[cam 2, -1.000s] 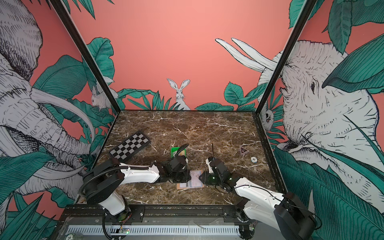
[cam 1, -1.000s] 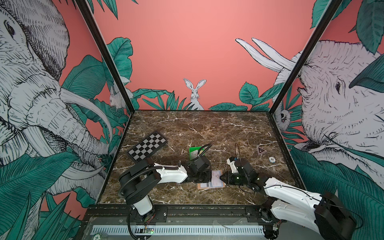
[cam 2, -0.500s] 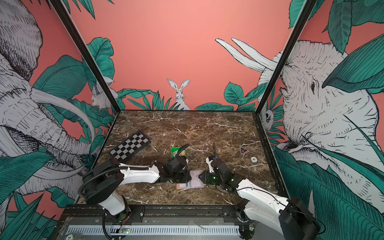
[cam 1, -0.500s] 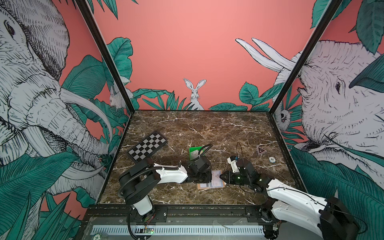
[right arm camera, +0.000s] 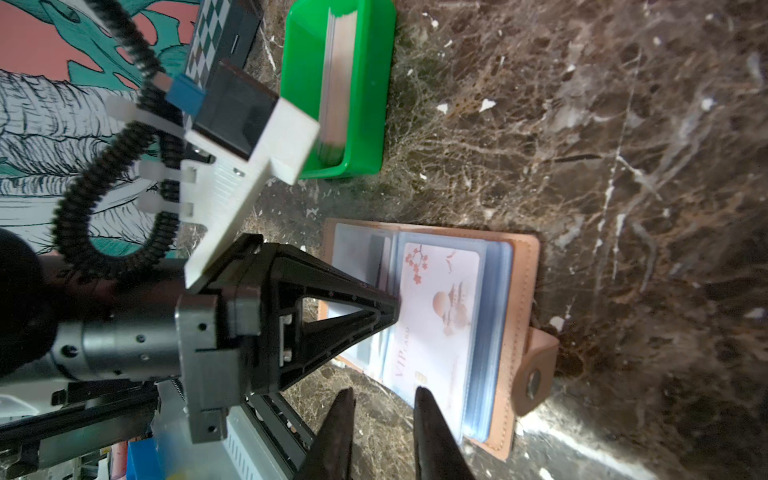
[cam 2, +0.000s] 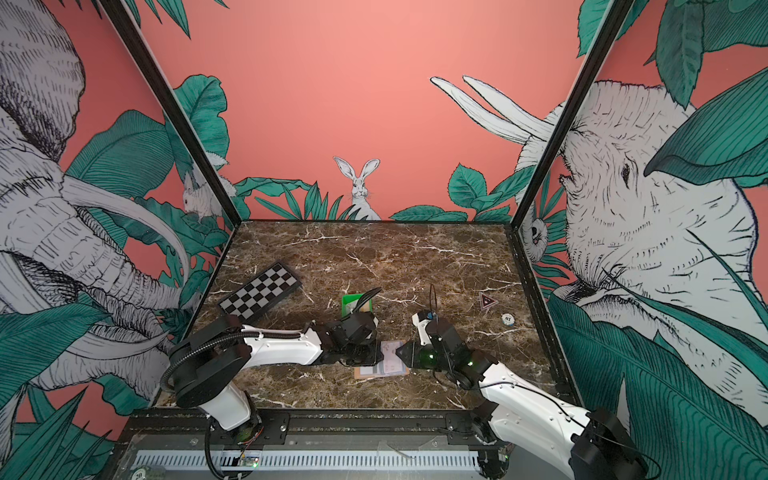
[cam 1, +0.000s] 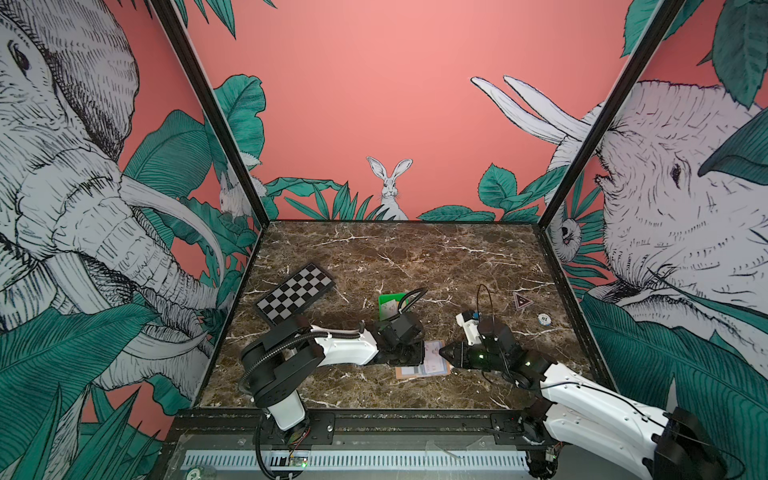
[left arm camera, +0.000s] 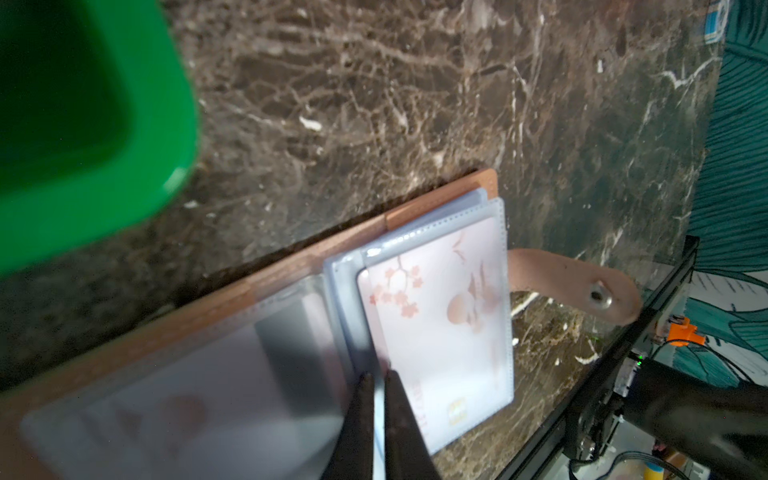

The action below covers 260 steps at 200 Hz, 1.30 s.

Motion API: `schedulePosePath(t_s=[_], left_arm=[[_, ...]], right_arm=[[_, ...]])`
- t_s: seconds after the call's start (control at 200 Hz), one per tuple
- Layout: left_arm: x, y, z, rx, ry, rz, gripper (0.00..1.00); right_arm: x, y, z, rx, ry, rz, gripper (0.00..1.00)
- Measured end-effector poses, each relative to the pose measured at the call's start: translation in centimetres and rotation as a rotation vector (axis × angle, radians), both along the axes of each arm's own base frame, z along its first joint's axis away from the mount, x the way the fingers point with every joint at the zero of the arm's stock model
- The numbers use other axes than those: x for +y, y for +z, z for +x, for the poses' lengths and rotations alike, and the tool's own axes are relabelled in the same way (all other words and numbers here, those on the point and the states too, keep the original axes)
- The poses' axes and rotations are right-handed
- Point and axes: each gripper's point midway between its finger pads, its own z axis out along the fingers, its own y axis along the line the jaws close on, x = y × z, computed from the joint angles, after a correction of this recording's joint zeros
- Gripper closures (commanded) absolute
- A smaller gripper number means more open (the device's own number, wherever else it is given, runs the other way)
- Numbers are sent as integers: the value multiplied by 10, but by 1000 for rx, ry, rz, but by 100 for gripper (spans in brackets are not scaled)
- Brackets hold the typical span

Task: Put the credit cards into the card holder

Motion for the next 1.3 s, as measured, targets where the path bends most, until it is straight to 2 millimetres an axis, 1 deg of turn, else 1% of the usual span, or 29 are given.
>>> schedulePosePath(t_s=[0.135, 0.36, 0.495, 0.83, 1.3], left_arm=[[-1, -1, 0, 4, -2, 8, 91], [-2, -2, 0, 6, -4, 11, 92], [-3, -2, 0, 6, -5, 12, 92], [-3, -2, -1, 6, -4, 11, 93], [-4, -3, -1, 8, 4, -2, 94]], right_arm=[[2, -5, -3, 20, 14, -7, 71], [-3, -32, -6, 101, -3, -89, 70], [-4, -41, -7, 131, -8, -113, 70], [-3, -49, -7, 151, -10, -129, 70], [-3, -53, -4, 154, -19, -138, 70]])
